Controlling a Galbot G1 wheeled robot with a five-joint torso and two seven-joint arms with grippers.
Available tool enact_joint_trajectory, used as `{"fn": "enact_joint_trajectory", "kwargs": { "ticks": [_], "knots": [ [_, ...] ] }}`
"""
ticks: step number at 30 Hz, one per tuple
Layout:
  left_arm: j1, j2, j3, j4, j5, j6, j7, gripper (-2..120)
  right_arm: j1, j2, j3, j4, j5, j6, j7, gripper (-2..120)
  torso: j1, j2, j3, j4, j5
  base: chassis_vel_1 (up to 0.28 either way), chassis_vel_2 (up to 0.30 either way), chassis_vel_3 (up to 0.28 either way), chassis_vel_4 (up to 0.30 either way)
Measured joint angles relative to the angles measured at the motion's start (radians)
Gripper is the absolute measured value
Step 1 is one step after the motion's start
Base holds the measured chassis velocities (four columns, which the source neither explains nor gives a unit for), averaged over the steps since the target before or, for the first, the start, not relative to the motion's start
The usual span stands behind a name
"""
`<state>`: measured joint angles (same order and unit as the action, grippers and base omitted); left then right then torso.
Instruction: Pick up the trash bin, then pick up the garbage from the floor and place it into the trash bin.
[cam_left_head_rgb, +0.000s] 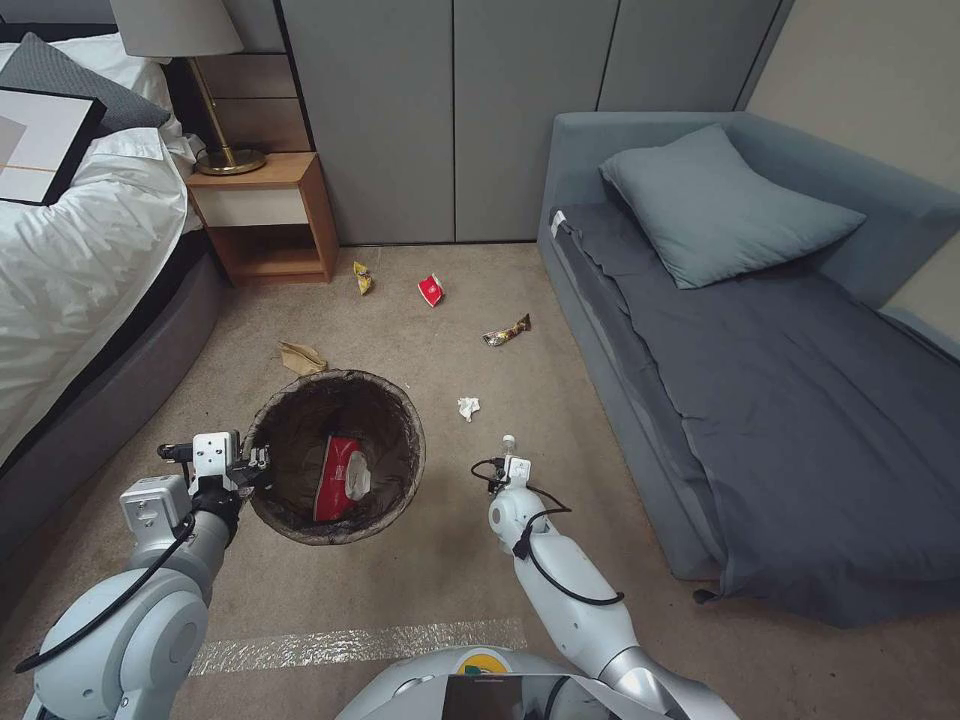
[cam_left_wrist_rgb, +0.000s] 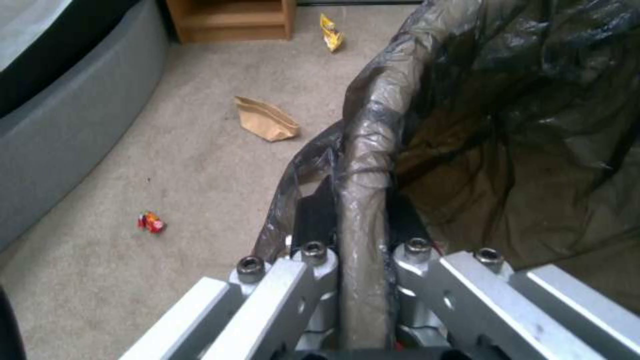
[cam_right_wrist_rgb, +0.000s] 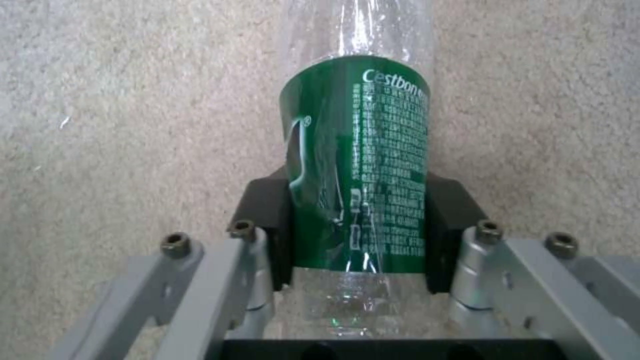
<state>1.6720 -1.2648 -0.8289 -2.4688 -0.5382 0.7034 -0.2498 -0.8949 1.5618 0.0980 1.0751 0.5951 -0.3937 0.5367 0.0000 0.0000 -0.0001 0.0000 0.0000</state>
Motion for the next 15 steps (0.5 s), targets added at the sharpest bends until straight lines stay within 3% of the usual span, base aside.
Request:
{"fn": "enact_joint_trajectory", "kwargs": {
  "ticks": [6,15],
  "knots": [
    [-0.002,0.001,0.000,0.001,0.000,0.000,0.000,3,-0.010,-0.011,0.007,0.018,-0.015,0.008,-0.008,26,0.000,0.000,0.000,0.0003,0.0003,0.000,0.000,0.000,0.000],
    [0.004,0.008,-0.007,-0.004,-0.002,0.000,0.000,3,-0.053,-0.150,0.008,0.292,-0.031,-0.004,-0.062,26,0.000,0.000,0.000,-0.0001,0.0001,0.000,0.000,0.000,0.000]
  ]
}}
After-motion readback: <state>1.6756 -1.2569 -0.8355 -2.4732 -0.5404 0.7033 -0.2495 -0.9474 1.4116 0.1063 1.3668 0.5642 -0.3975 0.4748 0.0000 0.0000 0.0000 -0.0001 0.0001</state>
